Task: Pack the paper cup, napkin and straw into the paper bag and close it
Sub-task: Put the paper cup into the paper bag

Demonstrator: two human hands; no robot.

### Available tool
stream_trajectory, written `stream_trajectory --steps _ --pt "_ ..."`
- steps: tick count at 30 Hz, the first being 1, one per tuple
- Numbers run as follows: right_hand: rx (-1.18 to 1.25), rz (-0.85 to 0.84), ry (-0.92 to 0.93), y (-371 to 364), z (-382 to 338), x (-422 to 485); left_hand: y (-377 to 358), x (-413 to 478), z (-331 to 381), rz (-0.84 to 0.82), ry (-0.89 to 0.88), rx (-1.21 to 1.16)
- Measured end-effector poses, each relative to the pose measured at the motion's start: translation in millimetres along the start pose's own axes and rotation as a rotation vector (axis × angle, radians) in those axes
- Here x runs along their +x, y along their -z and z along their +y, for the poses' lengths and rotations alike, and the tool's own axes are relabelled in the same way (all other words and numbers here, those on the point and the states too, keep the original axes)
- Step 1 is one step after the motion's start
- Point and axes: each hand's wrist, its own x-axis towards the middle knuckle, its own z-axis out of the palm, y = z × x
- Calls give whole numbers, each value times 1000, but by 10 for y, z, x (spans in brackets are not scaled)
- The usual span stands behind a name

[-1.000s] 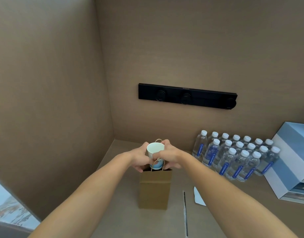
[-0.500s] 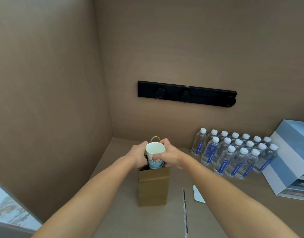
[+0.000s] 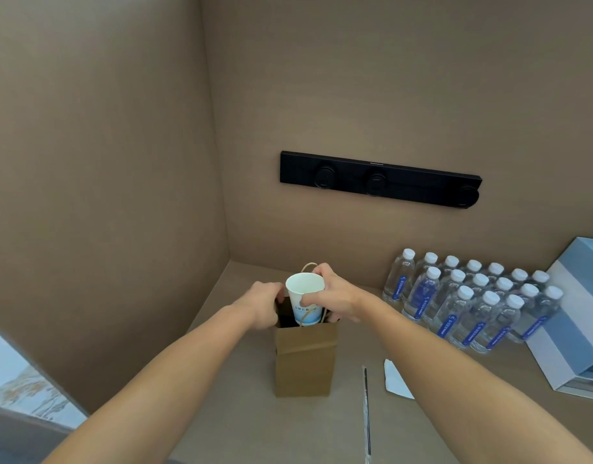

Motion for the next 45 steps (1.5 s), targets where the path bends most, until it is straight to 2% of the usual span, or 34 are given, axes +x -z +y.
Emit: stream_trajectory --steps 4,15,18,27,31,41,45 --pt "23 -93 40 -56 -16 35 -7 6 -14 15 1 -54" --pt "191 -185 75 -126 97 97 8 -11 -41 32 -36 -220" --pt "78 -185 112 -155 190 124 33 -23 -47 23 -42 -201" --pt "-293 -66 47 -209 184 180 -25 13 -40 15 -34 -215" --pt "-426 -117 42 -235 77 201 -59 19 -55 16 -37 -227" --pt "-1042 -177 40 -460 -64 448 -97 32 -60 5 -67 -263" --pt "-1252 -264 -67 -548 -188 455 -104 43 -55 -1 -67 -265"
